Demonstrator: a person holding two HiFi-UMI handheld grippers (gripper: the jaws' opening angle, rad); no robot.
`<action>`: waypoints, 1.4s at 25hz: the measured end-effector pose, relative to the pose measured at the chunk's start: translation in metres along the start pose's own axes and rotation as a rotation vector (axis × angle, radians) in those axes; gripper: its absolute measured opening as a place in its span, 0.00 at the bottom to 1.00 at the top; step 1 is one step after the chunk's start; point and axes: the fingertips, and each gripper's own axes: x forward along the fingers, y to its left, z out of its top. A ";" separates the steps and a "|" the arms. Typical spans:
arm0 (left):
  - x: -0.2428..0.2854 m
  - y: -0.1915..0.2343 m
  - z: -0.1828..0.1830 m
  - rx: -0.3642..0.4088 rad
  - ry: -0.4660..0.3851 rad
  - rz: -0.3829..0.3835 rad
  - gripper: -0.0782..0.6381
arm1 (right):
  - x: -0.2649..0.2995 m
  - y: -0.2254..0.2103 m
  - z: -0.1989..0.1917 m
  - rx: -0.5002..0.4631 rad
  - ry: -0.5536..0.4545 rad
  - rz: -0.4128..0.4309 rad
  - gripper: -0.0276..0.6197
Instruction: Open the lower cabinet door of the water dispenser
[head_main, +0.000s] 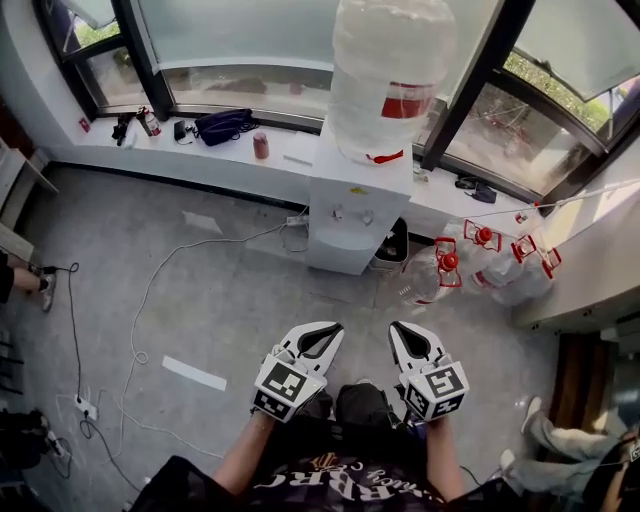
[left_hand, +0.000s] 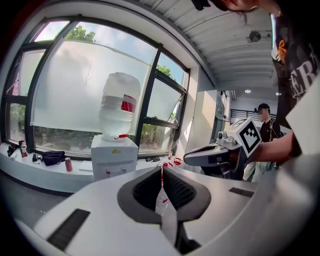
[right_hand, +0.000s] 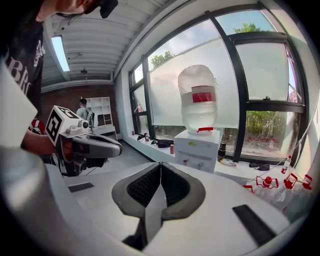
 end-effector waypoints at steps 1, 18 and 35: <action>0.006 0.001 0.000 -0.001 0.007 -0.007 0.14 | 0.003 -0.006 0.000 0.002 0.006 -0.004 0.07; 0.178 0.058 -0.001 0.057 0.124 0.053 0.14 | 0.150 -0.203 -0.064 -0.009 0.096 0.038 0.17; 0.377 0.117 -0.136 0.104 0.307 -0.045 0.14 | 0.372 -0.349 -0.312 0.037 0.286 0.095 0.39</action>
